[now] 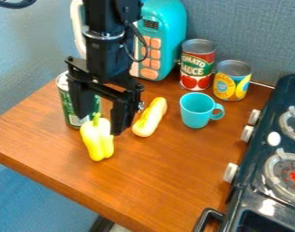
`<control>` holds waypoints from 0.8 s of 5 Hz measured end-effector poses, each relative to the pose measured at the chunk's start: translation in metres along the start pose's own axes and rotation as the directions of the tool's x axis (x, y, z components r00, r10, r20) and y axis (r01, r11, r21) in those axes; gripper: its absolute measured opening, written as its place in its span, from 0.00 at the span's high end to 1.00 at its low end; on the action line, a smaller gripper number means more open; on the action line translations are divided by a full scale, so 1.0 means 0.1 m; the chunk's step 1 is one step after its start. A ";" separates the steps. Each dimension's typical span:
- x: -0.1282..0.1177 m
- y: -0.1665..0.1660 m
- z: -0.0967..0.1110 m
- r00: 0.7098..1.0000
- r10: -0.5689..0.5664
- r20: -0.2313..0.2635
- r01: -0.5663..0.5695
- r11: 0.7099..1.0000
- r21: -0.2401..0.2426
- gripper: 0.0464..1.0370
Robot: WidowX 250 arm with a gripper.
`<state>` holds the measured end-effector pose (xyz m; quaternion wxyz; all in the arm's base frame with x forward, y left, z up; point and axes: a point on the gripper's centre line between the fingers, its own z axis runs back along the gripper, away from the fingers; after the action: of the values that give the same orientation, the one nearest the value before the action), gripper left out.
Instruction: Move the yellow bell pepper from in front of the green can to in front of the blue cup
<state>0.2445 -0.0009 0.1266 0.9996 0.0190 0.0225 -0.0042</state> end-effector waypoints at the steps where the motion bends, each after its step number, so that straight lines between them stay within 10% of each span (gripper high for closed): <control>1: -0.01 0.00 -0.05 1.000 -0.001 -0.018 0.001 1.000 0.002 0.03; 4: 0.10 0.36 0.09 0.995 0.034 0.092 -0.035 0.999 0.014 0.03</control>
<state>0.2549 0.0345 0.1365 0.9993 0.0269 -0.0239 0.0119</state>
